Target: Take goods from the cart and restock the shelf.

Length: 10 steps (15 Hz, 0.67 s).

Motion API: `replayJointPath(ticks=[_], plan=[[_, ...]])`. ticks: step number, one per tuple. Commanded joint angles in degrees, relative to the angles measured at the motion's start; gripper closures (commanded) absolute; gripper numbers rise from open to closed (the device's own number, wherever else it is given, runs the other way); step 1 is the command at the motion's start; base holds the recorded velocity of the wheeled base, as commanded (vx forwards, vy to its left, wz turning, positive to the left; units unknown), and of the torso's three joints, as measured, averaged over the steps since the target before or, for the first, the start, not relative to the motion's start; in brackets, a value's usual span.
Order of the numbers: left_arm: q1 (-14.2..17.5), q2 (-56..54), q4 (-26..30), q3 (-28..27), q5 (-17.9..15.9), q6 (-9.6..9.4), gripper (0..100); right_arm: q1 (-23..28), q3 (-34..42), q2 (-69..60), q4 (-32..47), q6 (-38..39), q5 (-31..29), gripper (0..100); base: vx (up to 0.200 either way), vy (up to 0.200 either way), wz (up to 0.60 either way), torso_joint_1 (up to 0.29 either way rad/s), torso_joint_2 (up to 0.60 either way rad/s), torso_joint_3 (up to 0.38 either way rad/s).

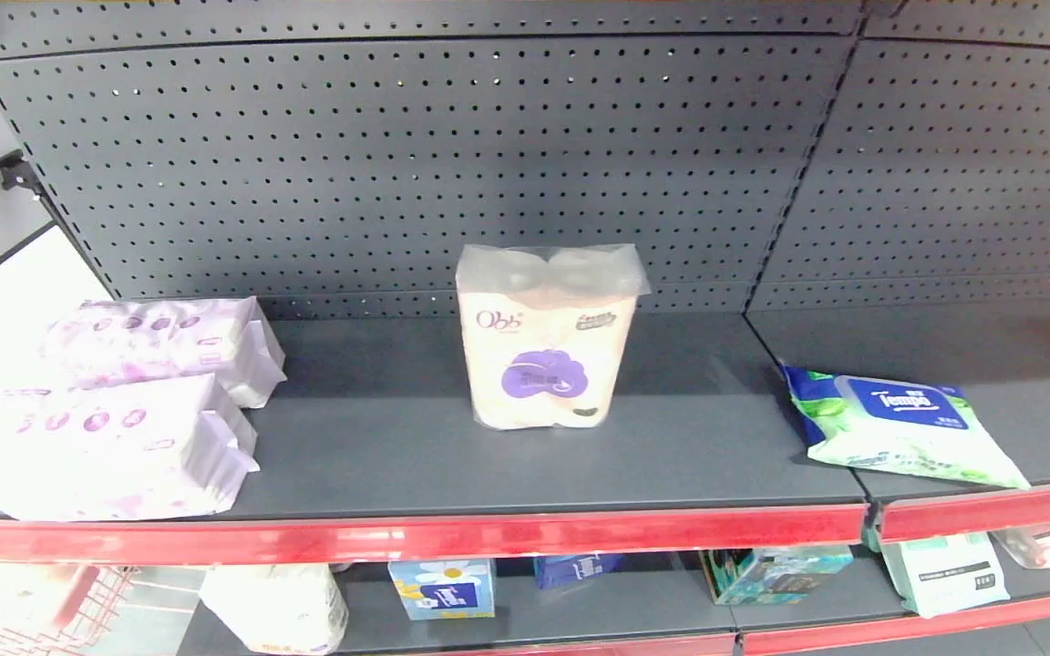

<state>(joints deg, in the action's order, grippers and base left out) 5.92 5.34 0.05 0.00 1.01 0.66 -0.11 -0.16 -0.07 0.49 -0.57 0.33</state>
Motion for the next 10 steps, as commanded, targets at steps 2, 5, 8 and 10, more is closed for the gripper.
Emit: replayJointPath(ticks=[2, 5, 8, 10], plan=[[0.1, 0.0, 0.0, 0.0, 0.0, 0.04, 0, -0.1, 0.0, 0.1, 0.0, 0.0, 0.0, 0, 0.000, 0.200, 0.00, 0.010, 0.01, 0.000], [0.1, 0.0, 0.0, 0.0, 0.0, 0.04, 0, -0.1, 0.0, 0.1, 0.0, 0.0, 0.0, 0, 0.000, 0.200, 0.00, -0.001, 0.00, 0.002], [0.1, 0.0, 0.0, 0.0, 0.0, 0.04, 0, -0.1, 0.1, 0.1, 0.0, 0.0, 0.0, 0, 0.000, 0.200, 0.00, 0.002, 0.00, 0.001], [0.1, 0.0, 0.0, 0.0, 0.0, 0.04, 0, -0.1, 0.0, 0.1, 0.0, 0.0, 0.0, 0, 0.000, 0.200, 0.00, 0.002, 0.00, 0.005]])
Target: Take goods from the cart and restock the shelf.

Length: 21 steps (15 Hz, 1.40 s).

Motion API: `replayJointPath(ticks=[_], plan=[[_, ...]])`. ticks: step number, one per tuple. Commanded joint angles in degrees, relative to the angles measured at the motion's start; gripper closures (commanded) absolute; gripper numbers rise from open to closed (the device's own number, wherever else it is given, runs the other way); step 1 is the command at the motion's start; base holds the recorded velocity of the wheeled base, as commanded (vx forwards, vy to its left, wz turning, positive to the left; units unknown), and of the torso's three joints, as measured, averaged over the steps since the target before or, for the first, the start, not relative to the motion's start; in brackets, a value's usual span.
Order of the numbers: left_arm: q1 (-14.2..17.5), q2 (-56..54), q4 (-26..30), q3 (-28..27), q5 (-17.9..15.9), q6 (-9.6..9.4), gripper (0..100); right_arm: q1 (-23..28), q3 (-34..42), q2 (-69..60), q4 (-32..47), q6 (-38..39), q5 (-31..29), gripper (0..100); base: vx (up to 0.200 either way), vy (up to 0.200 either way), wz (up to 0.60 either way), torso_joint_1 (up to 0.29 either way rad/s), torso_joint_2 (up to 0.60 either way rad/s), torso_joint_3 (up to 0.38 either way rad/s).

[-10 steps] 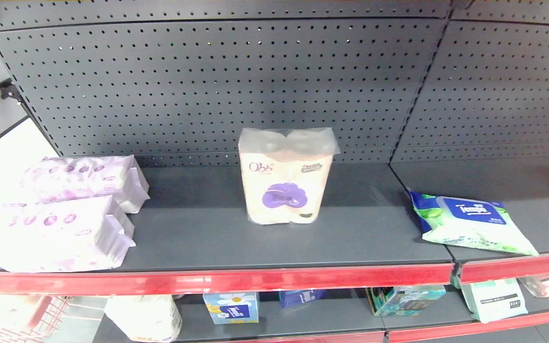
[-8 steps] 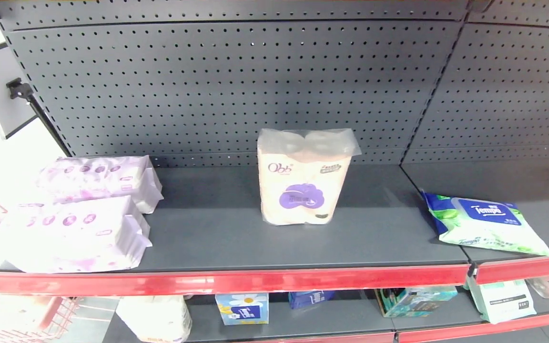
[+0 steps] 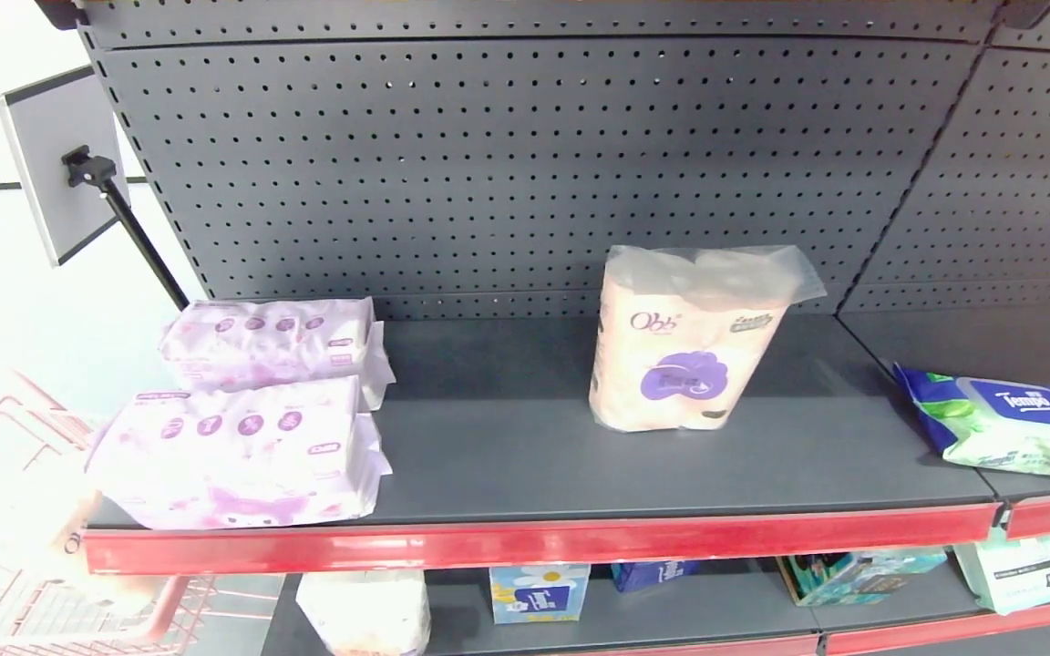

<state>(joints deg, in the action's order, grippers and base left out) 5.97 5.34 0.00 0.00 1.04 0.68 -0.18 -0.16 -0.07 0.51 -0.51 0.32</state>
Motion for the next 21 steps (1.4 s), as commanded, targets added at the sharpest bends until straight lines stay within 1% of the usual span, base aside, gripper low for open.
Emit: replayJointPath(ticks=[1, 21], plan=[[0.0, 0.0, 0.0, 0.0, 0.0, 0.02, 0, 0.0, 0.0, 0.1, 0.0, 0.0, 0.0, 0, 0.000, 0.200, 0.00, 0.007, 0.00, 0.002], [0.1, 0.0, 0.0, 0.0, 0.0, 0.02, 0, 0.0, 0.0, 0.1, 0.0, -0.1, 0.0, 0, 0.000, 0.200, 0.00, 0.002, 0.00, 0.004]])
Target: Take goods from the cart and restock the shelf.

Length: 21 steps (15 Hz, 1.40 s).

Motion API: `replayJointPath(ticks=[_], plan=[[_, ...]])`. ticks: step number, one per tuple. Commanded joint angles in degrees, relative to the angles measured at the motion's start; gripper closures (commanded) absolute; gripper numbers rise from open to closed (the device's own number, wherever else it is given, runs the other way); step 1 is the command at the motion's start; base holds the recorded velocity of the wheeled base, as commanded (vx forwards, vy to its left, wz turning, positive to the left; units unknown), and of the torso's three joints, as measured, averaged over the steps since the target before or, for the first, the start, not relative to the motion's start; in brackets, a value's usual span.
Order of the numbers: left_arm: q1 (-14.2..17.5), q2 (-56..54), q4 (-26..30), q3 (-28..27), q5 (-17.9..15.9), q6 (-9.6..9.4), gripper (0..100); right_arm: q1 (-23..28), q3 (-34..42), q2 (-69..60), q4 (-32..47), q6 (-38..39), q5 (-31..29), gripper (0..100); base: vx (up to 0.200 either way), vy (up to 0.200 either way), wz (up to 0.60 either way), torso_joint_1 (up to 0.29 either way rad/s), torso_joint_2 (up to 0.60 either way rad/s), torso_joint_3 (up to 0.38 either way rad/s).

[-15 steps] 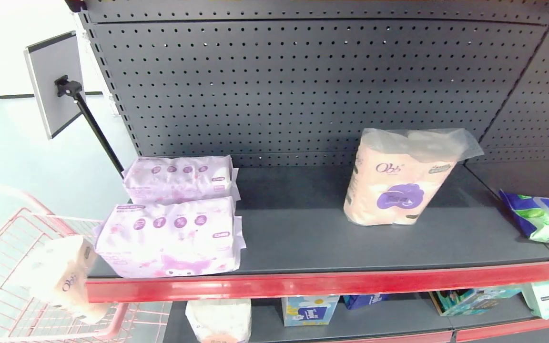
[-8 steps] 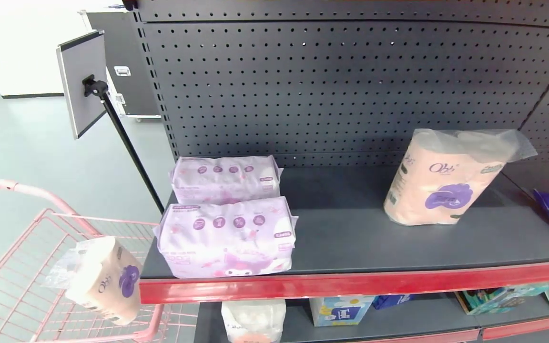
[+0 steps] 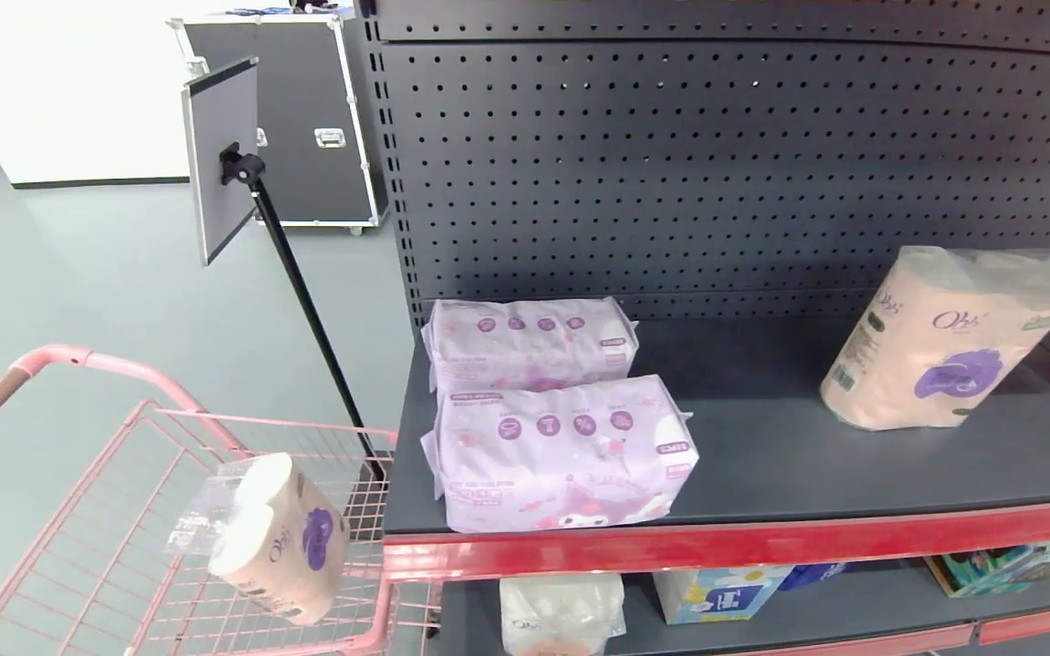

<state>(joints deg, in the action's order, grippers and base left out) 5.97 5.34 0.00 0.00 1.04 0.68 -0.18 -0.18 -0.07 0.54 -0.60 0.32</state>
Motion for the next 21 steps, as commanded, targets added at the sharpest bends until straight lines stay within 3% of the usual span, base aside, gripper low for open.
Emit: replayJointPath(ticks=[1, 6, 11, 21], plan=[[0.1, 0.0, 0.0, 0.0, 0.0, 0.02, 0, 0.0, 0.0, 0.1, 0.0, 0.0, 0.0, 0, 0.000, 0.200, 0.00, 0.002, 0.00, -0.002], [0.0, 0.0, 0.0, 0.0, 0.0, 0.02, 0, 0.0, 0.0, 0.1, 0.0, 0.1, 0.0, 0, 0.000, 0.040, 0.00, 0.001, 0.00, 0.000], [0.0, 0.0, 0.0, 0.0, 0.0, 0.02, 0, 0.0, 0.1, 0.1, 0.0, 0.0, 0.0, 0, -0.200, 0.000, 0.00, 0.009, 0.00, 0.001], [0.0, 0.0, 0.0, 0.0, 0.0, 0.02, 0, 0.0, 0.0, 0.1, 0.0, 0.0, -0.1, 0, 0.000, 0.000, 0.00, 0.000, 0.00, 0.000]])
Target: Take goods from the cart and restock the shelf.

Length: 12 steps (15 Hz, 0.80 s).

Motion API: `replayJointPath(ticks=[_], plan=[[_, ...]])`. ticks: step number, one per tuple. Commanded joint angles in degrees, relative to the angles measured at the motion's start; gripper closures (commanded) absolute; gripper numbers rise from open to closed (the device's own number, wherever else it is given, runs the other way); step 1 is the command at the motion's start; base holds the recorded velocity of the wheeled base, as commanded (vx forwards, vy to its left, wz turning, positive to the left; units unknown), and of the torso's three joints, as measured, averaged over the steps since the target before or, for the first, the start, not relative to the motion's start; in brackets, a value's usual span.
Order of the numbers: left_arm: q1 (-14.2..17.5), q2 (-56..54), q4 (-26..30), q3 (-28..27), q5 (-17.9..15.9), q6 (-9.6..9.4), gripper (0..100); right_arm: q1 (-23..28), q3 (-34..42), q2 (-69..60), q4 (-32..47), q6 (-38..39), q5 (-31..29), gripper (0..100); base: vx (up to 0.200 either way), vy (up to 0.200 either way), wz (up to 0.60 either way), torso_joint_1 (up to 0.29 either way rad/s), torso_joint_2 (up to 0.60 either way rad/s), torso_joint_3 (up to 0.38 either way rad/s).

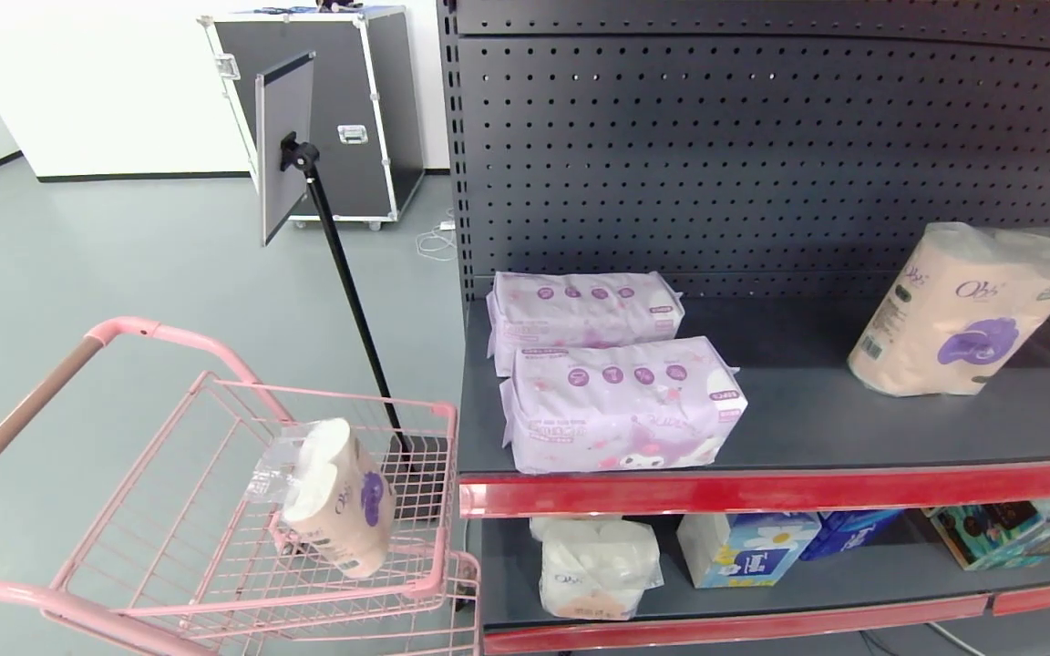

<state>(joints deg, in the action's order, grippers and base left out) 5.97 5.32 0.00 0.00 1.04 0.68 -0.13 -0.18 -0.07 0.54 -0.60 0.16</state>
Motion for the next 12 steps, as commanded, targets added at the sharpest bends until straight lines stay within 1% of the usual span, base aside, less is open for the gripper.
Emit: replayJointPath(ticks=[1, 2, 12], plan=[[0.0, 0.0, 0.0, 0.0, 0.0, 0.02, 0, 0.0, 0.0, 0.1, 0.0, 0.0, 0.0, 0, 0.000, 0.000, 0.00, 0.000, 0.00, 0.000], [0.0, 0.0, 0.0, 0.0, 0.0, 0.02, 0, 0.0, 0.0, 0.1, 0.0, 0.0, 0.0, 0, 0.000, 0.000, 0.00, -0.036, 0.08, 0.076], [0.0, 0.0, 0.0, 0.0, 0.0, 0.02, 0, 0.0, 0.0, 0.1, 0.0, 0.0, 0.0, 0, 0.000, 0.000, 0.00, -0.137, 0.34, 0.198]])
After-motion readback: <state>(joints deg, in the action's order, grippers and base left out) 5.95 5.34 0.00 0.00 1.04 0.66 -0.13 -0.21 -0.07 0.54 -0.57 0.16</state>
